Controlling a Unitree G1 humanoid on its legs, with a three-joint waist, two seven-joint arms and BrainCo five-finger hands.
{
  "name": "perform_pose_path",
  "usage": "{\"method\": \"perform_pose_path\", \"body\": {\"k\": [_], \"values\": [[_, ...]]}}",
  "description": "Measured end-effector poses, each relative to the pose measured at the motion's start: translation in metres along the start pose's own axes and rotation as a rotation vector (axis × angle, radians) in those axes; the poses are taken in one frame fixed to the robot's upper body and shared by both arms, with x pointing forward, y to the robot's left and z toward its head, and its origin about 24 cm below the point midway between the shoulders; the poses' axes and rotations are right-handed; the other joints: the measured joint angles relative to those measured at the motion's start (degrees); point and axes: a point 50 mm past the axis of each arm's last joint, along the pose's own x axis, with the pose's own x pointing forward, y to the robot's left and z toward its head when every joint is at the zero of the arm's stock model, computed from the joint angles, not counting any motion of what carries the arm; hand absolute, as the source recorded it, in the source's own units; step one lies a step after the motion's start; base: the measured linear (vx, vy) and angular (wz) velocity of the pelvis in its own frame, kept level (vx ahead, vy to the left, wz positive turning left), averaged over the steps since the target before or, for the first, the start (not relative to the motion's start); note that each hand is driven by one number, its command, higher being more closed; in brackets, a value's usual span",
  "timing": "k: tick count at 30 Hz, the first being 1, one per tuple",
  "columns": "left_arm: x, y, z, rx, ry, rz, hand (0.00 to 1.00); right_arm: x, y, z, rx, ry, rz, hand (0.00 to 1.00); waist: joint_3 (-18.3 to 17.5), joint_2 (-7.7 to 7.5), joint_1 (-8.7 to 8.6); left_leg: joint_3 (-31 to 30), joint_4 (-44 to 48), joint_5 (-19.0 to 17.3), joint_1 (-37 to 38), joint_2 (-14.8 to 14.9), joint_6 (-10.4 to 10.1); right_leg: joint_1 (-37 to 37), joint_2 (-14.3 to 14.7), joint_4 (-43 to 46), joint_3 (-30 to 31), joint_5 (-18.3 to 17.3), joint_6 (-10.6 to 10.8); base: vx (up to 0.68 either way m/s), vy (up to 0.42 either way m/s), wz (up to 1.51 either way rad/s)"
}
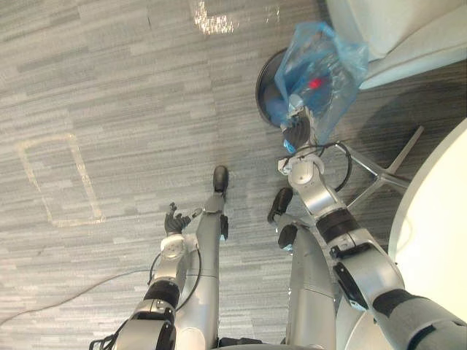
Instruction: Gather rubbish on tea table into small bin, then transfer packed bag to large trash can.
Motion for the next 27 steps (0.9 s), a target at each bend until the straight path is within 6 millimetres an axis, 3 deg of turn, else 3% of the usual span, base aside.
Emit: {"method": "perform_pose_path", "body": {"k": [7, 10, 16, 22, 27], "values": [[-0.008, 0.002, -0.023, 0.058, 0.081, -0.031, 0.00, -0.036, 0.018, -0.011, 0.271, 0.075, 0.089, 1.00, -0.27, -0.45, -1.16, 1.74, -4.32, -0.43, 11.92, 0.29, -0.12, 11.14, 0.79, -4.56, 0.78, 0.09, 0.18, 0.05, -0.005, -0.10], [-0.011, 0.006, -0.033, 0.059, 0.117, -0.025, 0.00, -0.051, 0.024, -0.018, 0.354, 0.116, 0.131, 1.00, -1.51, -1.60, -1.32, 2.68, -6.31, -0.75, 16.63, 0.82, -0.37, 15.23, 1.53, -6.66, 1.29, 0.21, 0.35, 0.03, -0.041, -0.18], [-0.027, 0.008, -0.065, 0.096, 0.224, -0.059, 0.00, -0.090, 0.033, -0.049, 0.417, 0.244, 0.224, 1.00, -7.30, -2.31, -1.77, 3.33, -11.95, -0.54, 26.24, 0.95, -0.64, 24.79, 2.55, -12.64, 1.25, 0.95, 0.83, 0.10, -0.031, -0.05], [-0.042, 0.016, -0.092, 0.150, 0.315, -0.075, 0.00, -0.107, 0.032, -0.031, 0.512, 0.161, 0.295, 1.00, -13.27, -2.53, -2.99, 5.34, -16.67, -0.54, 35.23, 0.97, -0.64, 33.54, 3.30, -18.96, 2.35, 2.31, 1.67, 0.12, 0.009, -0.15], [-0.053, 0.021, -0.111, 0.189, 0.384, -0.096, 0.00, -0.127, 0.041, -0.041, 0.608, 0.239, 0.350, 1.00, -17.17, -3.04, -4.08, 6.35, -20.07, -0.32, 40.43, 0.82, -0.90, 39.16, 4.14, -24.82, 3.49, 4.78, 2.28, 0.04, 0.030, -0.14]]}}
